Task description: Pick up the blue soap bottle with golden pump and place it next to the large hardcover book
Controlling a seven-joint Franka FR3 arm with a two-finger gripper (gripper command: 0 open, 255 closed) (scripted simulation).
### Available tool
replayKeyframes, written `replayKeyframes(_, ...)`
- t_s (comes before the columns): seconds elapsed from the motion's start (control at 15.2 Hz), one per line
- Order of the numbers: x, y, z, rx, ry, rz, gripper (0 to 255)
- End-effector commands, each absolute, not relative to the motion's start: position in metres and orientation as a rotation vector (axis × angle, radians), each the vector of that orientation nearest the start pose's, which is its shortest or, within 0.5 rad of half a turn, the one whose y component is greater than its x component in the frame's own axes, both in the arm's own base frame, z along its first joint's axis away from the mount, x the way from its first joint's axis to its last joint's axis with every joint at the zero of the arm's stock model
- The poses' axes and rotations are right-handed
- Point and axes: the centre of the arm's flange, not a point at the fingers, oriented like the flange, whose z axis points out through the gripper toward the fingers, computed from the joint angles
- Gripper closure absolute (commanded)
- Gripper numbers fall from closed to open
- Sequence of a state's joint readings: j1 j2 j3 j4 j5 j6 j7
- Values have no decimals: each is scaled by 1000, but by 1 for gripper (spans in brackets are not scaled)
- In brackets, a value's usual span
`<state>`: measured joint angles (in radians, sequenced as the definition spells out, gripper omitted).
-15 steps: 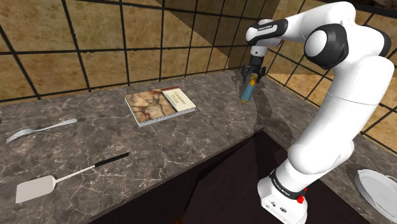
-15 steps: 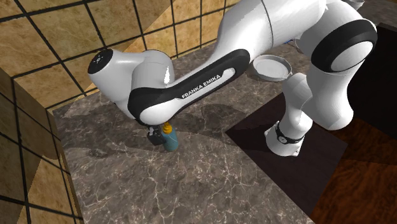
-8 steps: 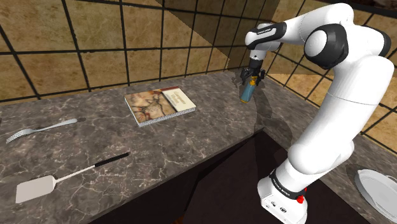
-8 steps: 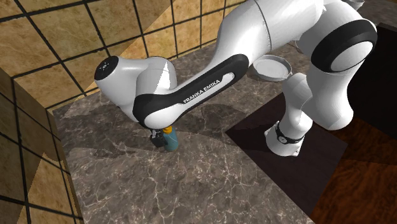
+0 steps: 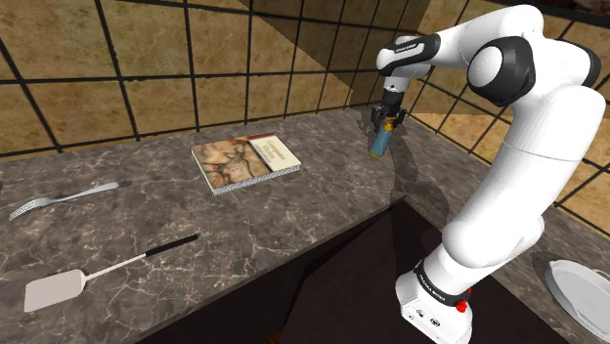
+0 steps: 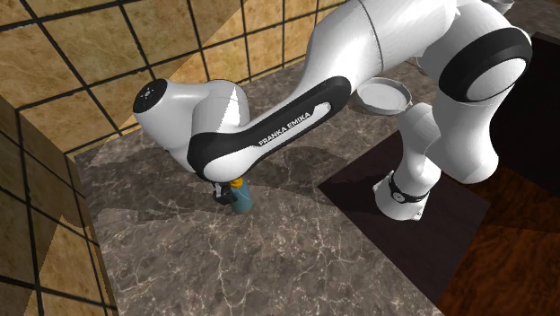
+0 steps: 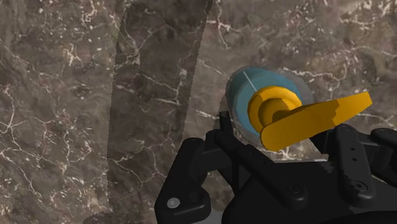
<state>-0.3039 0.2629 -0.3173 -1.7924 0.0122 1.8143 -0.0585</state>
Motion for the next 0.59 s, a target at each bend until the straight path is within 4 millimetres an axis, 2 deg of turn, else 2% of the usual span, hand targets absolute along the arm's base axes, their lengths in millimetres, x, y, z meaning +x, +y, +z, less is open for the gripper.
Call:
replayKeyframes(0.0, 494, -339, 393, -2986, 869, 374, 255)
replayKeyframes(0.33, 494, -339, 393, -2986, 869, 374, 255)
replayKeyframes(0.53, 494, -339, 409, -2986, 869, 374, 255)
